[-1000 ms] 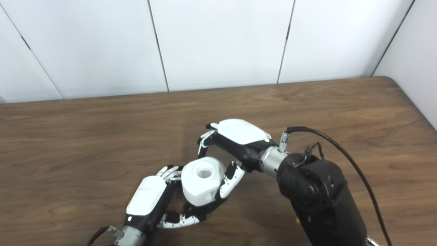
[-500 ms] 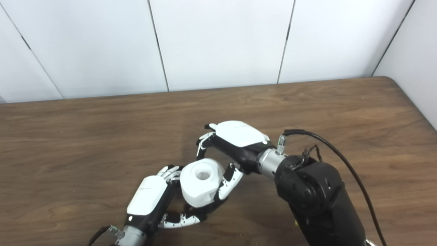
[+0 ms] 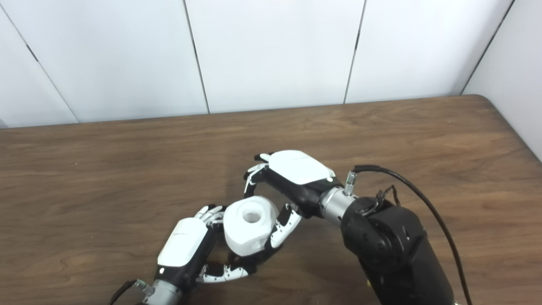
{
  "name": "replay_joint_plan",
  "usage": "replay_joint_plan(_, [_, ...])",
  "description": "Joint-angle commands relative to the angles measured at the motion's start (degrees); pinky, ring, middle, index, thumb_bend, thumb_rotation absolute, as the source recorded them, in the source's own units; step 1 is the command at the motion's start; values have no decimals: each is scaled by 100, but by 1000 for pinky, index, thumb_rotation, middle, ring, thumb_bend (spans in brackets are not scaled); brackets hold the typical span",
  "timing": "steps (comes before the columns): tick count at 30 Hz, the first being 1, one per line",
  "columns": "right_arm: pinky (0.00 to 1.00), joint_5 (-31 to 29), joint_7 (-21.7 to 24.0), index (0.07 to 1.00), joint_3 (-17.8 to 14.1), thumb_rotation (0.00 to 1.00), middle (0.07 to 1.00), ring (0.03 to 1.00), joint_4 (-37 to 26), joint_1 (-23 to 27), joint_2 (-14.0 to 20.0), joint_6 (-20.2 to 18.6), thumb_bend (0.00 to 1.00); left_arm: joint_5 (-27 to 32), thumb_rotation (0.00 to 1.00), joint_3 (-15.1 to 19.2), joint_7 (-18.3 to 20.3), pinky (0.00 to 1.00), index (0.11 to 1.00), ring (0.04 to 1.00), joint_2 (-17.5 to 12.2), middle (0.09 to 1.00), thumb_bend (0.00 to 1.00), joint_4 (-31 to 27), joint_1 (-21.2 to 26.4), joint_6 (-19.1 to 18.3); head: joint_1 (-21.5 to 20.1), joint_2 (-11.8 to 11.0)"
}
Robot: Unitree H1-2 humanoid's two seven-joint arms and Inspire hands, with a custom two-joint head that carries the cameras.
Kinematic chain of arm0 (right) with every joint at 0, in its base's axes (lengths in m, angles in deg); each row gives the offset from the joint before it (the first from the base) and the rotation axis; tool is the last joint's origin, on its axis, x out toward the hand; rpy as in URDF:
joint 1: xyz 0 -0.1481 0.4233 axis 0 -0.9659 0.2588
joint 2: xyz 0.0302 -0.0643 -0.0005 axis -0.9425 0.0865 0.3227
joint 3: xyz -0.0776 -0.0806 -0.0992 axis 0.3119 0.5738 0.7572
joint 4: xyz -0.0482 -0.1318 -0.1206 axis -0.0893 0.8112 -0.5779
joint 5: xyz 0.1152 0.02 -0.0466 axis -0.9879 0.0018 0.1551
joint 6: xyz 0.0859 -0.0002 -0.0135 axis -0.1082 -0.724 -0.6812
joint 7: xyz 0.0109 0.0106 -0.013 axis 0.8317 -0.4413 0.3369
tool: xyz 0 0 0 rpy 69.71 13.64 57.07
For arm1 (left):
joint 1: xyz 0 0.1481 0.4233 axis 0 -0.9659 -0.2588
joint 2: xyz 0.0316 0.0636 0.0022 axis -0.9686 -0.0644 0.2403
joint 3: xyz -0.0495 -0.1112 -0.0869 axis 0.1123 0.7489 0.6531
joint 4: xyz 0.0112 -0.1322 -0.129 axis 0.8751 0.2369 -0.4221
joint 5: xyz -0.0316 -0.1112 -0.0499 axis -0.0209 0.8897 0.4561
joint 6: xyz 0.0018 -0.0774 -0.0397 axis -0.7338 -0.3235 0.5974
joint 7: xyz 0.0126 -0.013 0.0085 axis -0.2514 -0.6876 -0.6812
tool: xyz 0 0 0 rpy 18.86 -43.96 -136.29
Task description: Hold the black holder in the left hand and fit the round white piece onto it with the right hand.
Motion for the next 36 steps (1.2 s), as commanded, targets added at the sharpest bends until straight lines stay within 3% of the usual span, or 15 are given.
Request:
replay_joint_plan(1, [1000,40,-91,482,7,136,832,970,-26,87,41,123,525,-83,44,-70,185,949,486,888,-9,797,519,-35,3,-11,-10,12])
replay_joint_plan(36, [1000,-15,145,481,-188,136,836,986,-181,335,143,-54,525,-27,44,-29,161,951,486,890,-54,798,520,59,30,52,-98,-7])
